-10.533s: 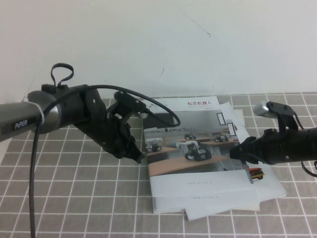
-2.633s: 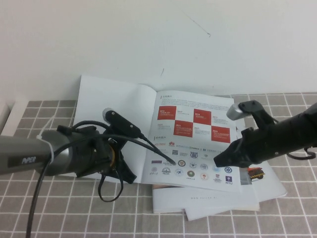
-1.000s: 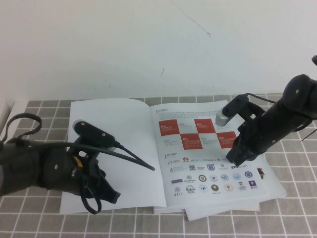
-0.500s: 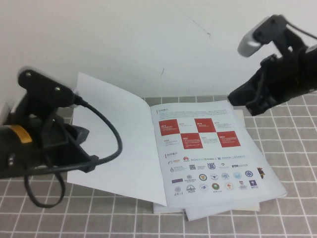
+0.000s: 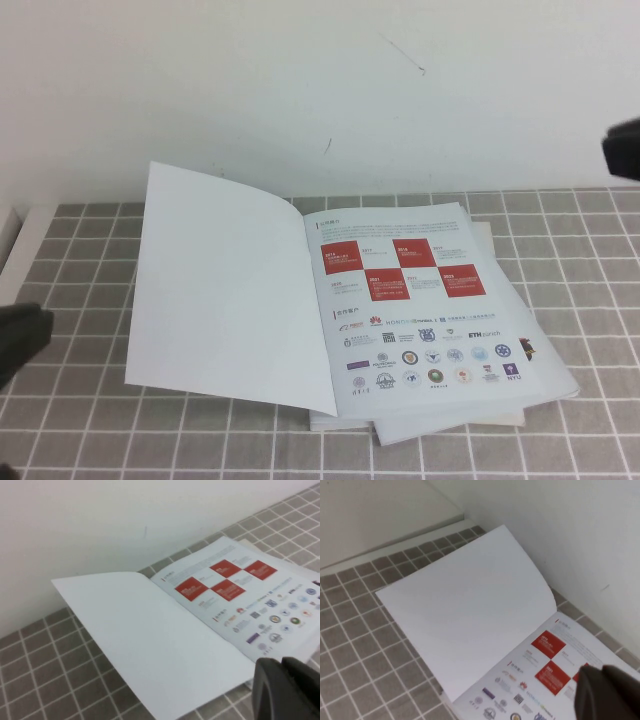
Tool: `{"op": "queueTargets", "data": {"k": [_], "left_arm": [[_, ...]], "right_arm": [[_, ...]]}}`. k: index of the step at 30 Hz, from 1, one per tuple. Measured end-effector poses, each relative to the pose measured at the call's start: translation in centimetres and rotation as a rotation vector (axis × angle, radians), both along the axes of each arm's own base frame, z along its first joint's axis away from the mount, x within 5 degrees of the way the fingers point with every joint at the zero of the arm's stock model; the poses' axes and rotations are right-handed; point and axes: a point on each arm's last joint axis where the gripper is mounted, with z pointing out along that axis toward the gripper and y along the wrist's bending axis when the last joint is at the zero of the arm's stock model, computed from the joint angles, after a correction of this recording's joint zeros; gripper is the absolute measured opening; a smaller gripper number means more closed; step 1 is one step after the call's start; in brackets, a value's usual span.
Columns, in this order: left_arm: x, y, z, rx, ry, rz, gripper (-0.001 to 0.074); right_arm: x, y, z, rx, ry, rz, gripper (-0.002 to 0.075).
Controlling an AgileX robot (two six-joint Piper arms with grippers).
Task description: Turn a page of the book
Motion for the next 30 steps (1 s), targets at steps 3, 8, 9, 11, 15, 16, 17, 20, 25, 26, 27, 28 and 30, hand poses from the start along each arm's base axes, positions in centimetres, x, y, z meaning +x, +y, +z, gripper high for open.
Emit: {"op": "queueTargets", "data": {"k": [3, 8, 9, 11, 15, 16, 17, 20, 25, 26, 27, 28, 30], "left_arm": [[-1.7, 0.0, 0.0, -0.015, 0.014, -0.072, -0.0004], [-3.7, -0.2, -0.7, -0.044, -0.035, -0.181, -0.0004], [-3.8, -0.2, -1.1, -0.046, -0.042, -0.185, -0.0004], [-3.8, -0.2, -2.1, -0.059, -0.045, -0.179, -0.0004], [-2.1, -0.4, -5.6, -0.112, -0.036, -0.109, -0.0004], [-1.7, -0.4, -6.4, -0.134, -0.038, -0.085, -0.0004], [-1.3, -0.4, -7.0, -0.151, -0.04, -0.063, -0.0004], [-0.2, -0.2, -8.5, -0.201, -0.072, 0.016, -0.0004], [0.0, -0.2, -9.4, -0.204, -0.064, 0.034, -0.0004], [-0.1, -0.2, -9.7, -0.198, -0.043, 0.025, -0.0004], [-0.2, -0.3, -10.0, -0.19, -0.019, 0.014, -0.0004], [-0.3, -0.5, -10.5, -0.181, 0.022, -0.002, -0.0004], [-0.6, -0.7, -11.1, -0.177, 0.086, -0.03, -0.0004]], "right_arm": [[-3.3, -1.2, -1.3, -0.008, -0.004, -0.023, -0.0001], [-9.0, -3.2, -4.4, -0.004, -0.065, -0.048, -0.0001], [-10.1, -3.5, -5.3, 0.001, -0.082, -0.056, -0.0001], [-11.1, -4.0, -6.8, 0.013, -0.097, -0.078, -0.0001], [-12.5, -4.9, -10.6, 0.061, -0.155, -0.156, -0.0001], [-12.5, -5.1, -11.3, 0.071, -0.168, -0.177, -0.0001], [-12.4, -5.2, -12.0, 0.079, -0.18, -0.197, -0.0001], [-12.0, -5.4, -13.6, 0.086, -0.18, -0.235, -0.0001], [-11.7, -5.3, -16.2, 0.059, -0.114, -0.246, -0.0001], [-11.7, -5.3, -16.7, 0.053, -0.1, -0.247, -0.0001], [-11.6, -5.3, -17.2, 0.048, -0.089, -0.247, -0.0001], [-11.6, -5.3, -17.6, 0.042, -0.075, -0.247, -0.0001], [-11.6, -5.3, -18.5, 0.032, -0.051, -0.248, -0.0001]]}}
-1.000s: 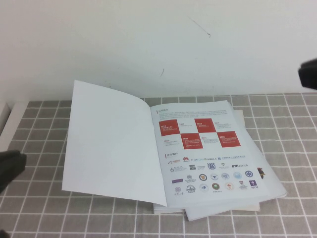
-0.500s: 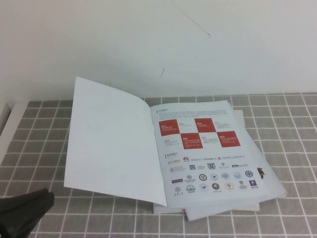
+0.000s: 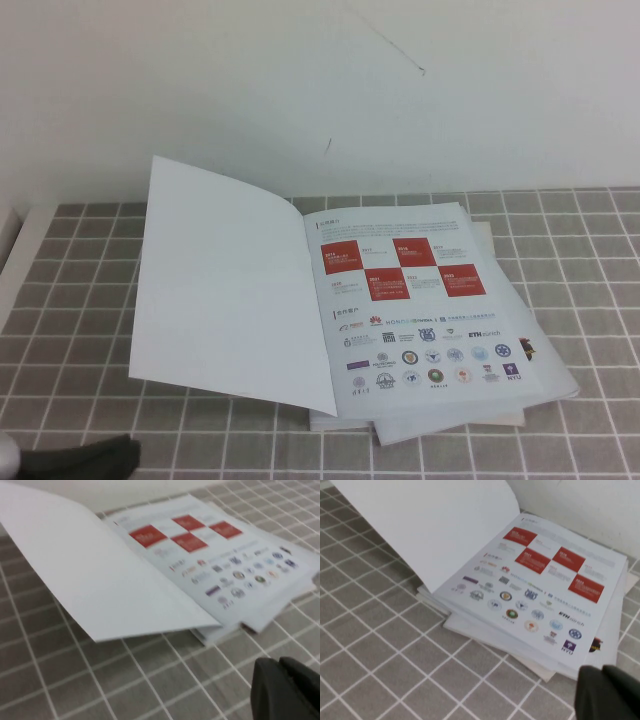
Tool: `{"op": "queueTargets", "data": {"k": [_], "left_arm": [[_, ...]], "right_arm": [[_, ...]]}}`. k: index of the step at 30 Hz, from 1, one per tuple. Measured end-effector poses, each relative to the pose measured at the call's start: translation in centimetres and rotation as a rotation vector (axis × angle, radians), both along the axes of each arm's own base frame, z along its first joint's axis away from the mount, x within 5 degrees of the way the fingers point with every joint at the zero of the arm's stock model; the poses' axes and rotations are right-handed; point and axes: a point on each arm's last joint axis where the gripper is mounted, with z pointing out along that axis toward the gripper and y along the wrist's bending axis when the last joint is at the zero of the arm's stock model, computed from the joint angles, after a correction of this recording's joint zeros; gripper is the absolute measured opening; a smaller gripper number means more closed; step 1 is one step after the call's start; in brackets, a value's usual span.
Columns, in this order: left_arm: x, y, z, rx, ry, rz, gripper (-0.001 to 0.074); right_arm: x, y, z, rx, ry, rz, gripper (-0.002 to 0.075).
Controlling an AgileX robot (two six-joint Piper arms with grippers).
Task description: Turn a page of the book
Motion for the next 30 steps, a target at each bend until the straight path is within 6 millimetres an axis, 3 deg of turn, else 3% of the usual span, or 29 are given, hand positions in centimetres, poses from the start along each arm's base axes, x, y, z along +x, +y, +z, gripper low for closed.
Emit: {"op": "queueTargets", "data": {"k": [7, 14, 19, 25, 27, 30], "left_arm": [[-1.6, -0.6, -2.1, 0.071, 0.211, -0.145, -0.0004], [-0.9, 0.0, -2.0, 0.249, 0.051, -0.149, -0.0004], [-1.5, 1.1, -1.1, 0.3, -0.109, -0.08, -0.0004], [-2.7, 3.0, -0.1, 0.284, -0.254, 0.146, -0.0004], [-2.7, 3.3, -0.8, 0.273, -0.264, 0.203, -0.0004], [-2.7, 3.6, -3.4, 0.233, -0.226, 0.248, -0.0004]], "right_arm": [[-0.2, 0.0, -2.3, -0.021, 0.071, 0.003, -0.0001], [-0.6, 0.1, -3.6, -0.041, 0.139, 0.03, -0.0001], [-0.6, 0.1, -3.7, -0.042, 0.145, 0.031, -0.0001], [-0.6, 0.1, -3.7, -0.042, 0.145, 0.032, -0.0001], [-0.6, 0.1, -3.7, -0.042, 0.145, 0.032, -0.0001], [-0.6, 0.1, -3.7, -0.042, 0.145, 0.032, -0.0001]]}}
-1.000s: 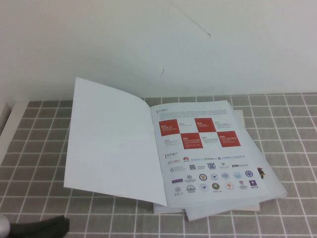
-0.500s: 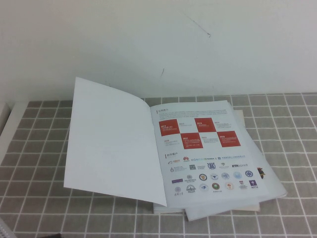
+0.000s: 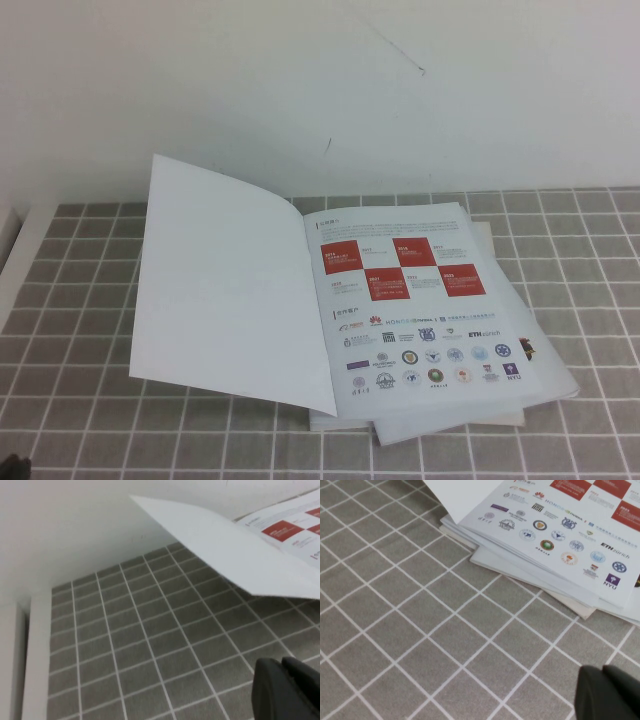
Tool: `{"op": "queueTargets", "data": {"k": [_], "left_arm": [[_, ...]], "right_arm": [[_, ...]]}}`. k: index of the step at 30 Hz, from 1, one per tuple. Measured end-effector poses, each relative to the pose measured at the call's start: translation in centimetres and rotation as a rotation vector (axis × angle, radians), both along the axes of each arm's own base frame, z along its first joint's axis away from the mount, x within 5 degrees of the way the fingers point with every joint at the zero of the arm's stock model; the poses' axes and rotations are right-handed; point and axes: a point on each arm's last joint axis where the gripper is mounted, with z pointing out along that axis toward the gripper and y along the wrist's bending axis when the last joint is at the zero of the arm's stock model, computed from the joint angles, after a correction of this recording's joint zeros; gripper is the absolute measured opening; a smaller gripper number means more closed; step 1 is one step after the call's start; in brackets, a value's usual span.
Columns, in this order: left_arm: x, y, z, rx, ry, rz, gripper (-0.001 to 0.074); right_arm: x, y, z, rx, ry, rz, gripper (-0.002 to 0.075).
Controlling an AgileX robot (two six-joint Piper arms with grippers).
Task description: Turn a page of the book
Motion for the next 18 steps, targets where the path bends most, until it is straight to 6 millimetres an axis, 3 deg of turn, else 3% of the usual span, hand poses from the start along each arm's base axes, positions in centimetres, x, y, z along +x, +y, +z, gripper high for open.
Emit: {"op": "queueTargets", "data": {"k": [5, 18], "left_arm": [[-0.2, 0.4, -4.8, -0.121, 0.025, 0.071, -0.0004], [-0.5, 0.8, -5.6, -0.052, 0.032, 0.095, -0.0004]], "right_arm": [[0.0, 0.0, 0.0, 0.0, 0.0, 0.0, -0.0001], [0.0, 0.0, 0.0, 0.0, 0.0, 0.0, -0.0001]]}}
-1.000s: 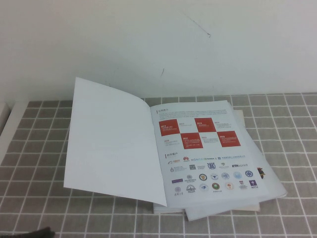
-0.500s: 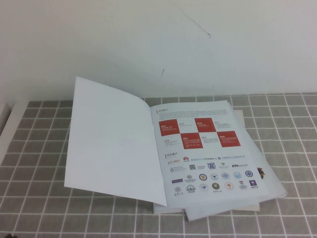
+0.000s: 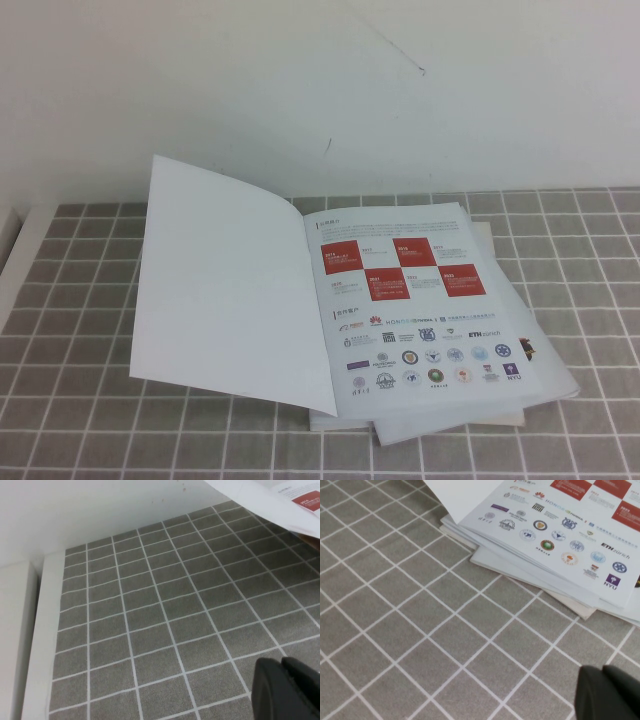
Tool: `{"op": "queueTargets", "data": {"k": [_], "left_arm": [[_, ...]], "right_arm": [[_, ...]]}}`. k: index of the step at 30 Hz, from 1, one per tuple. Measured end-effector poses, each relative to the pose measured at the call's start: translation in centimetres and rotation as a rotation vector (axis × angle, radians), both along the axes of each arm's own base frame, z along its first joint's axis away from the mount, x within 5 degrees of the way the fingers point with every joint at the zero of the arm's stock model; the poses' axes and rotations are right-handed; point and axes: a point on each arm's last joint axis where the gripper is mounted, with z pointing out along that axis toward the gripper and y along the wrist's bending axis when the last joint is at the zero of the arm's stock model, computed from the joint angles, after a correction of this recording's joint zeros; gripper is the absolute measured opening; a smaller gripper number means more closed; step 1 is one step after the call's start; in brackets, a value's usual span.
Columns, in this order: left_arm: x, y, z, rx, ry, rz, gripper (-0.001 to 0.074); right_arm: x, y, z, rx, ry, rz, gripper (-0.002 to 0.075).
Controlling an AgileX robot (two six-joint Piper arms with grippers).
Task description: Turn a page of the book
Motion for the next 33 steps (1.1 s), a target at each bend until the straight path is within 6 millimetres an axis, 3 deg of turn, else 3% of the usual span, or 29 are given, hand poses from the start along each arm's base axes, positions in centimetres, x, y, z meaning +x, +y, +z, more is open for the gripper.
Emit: {"op": "queueTargets", "data": {"k": [18, 23, 28, 33], "left_arm": [[0.0, 0.0, 0.0, -0.005, 0.005, 0.002, -0.0004], [0.0, 0.0, 0.0, -0.004, 0.002, 0.002, -0.0004], [0.0, 0.0, 0.0, -0.003, 0.002, 0.002, -0.0004], [0.0, 0.0, 0.0, -0.003, 0.004, 0.002, -0.0004]], "right_arm": [[0.0, 0.0, 0.0, 0.001, -0.002, 0.0, -0.0001], [-0.8, -0.4, 0.6, 0.023, -0.094, -0.018, -0.0001], [-1.7, -1.5, 1.4, -0.027, -0.309, -0.136, -0.0001], [-1.2, -3.2, 1.2, -0.014, -0.408, -0.451, -0.0001]]}}
